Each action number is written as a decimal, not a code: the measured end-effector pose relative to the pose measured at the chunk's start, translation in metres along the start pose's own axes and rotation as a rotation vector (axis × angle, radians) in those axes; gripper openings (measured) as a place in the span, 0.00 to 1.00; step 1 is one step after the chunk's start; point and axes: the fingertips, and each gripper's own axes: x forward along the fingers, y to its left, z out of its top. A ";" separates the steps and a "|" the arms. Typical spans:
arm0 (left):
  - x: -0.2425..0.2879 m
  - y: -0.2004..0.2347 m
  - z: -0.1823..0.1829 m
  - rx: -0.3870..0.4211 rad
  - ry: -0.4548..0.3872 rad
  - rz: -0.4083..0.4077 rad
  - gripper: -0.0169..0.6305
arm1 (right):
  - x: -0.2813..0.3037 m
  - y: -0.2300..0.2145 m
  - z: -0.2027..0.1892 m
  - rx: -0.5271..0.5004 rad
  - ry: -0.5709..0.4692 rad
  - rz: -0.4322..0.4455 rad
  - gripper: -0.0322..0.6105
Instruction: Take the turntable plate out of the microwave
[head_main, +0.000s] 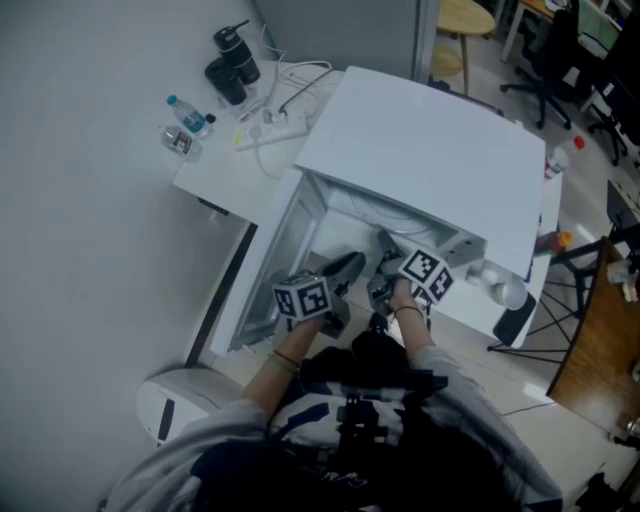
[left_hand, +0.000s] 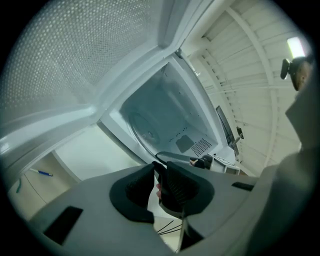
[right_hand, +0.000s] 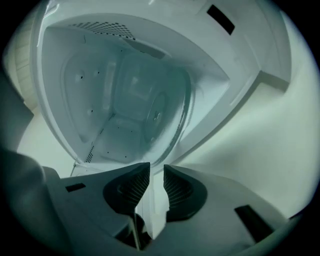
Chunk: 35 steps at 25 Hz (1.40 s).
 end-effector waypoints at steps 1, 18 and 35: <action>-0.001 0.001 0.000 0.004 0.001 0.004 0.13 | 0.003 0.001 0.003 0.031 -0.009 0.004 0.20; -0.001 0.013 -0.001 -0.039 -0.017 0.026 0.13 | -0.012 -0.003 0.029 0.113 -0.172 0.054 0.11; 0.009 0.015 -0.007 -0.158 -0.021 -0.024 0.14 | -0.014 -0.011 0.005 -0.058 -0.008 -0.022 0.28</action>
